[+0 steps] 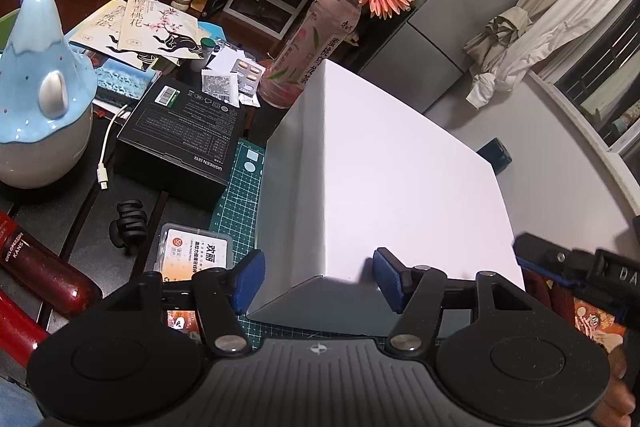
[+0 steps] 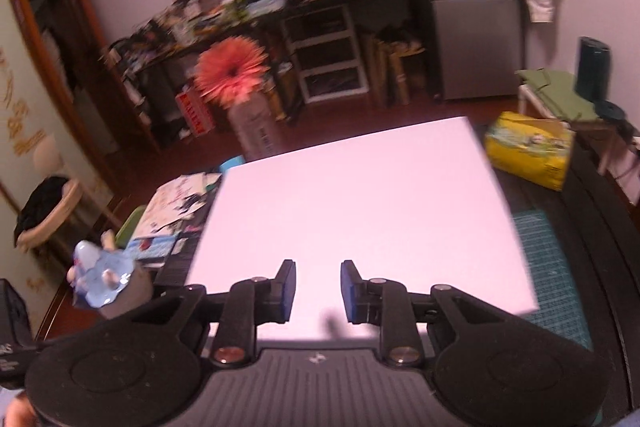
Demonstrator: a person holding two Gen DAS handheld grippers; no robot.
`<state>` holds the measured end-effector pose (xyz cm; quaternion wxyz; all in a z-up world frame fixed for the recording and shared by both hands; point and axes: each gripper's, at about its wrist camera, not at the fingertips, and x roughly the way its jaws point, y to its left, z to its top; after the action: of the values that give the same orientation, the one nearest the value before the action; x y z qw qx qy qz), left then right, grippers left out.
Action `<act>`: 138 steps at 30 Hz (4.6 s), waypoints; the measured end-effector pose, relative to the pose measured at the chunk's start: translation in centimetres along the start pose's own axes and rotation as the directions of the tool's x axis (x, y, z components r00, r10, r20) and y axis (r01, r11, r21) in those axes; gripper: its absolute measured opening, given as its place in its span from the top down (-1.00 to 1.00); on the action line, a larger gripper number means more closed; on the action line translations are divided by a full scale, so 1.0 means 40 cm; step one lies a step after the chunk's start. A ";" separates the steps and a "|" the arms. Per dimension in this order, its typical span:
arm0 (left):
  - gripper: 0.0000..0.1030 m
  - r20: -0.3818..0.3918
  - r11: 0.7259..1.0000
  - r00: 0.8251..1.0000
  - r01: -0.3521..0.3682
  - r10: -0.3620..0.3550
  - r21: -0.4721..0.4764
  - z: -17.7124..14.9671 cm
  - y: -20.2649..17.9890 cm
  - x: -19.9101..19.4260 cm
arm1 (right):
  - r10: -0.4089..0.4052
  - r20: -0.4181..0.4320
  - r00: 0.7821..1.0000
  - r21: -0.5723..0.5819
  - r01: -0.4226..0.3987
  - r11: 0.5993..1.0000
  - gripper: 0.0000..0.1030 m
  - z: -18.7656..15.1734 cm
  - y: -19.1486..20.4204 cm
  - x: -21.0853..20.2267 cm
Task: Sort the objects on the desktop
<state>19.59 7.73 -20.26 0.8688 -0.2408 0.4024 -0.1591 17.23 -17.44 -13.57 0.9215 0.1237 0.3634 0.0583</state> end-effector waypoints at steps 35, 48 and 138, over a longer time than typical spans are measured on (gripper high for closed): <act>-0.26 -0.019 1.000 1.000 0.021 -0.022 -0.022 0.009 0.015 0.006 | -0.130 -0.220 0.967 -0.335 0.051 0.941 0.57 0.231 0.269 0.284; -0.26 -0.026 0.999 0.999 0.033 -0.034 -0.034 0.012 0.019 0.009 | -0.179 -0.201 0.963 -0.280 0.119 0.953 0.57 0.278 0.260 0.351; -0.32 -0.022 0.997 0.998 0.058 -0.059 -0.050 0.017 0.033 0.018 | -0.345 -0.215 0.914 -0.126 0.324 0.938 0.80 0.300 -0.086 0.283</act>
<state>20.68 8.68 -21.07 0.8527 -0.2722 0.4091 -0.1773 33.77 -20.76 -13.47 0.8731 0.0112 0.4823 -0.0702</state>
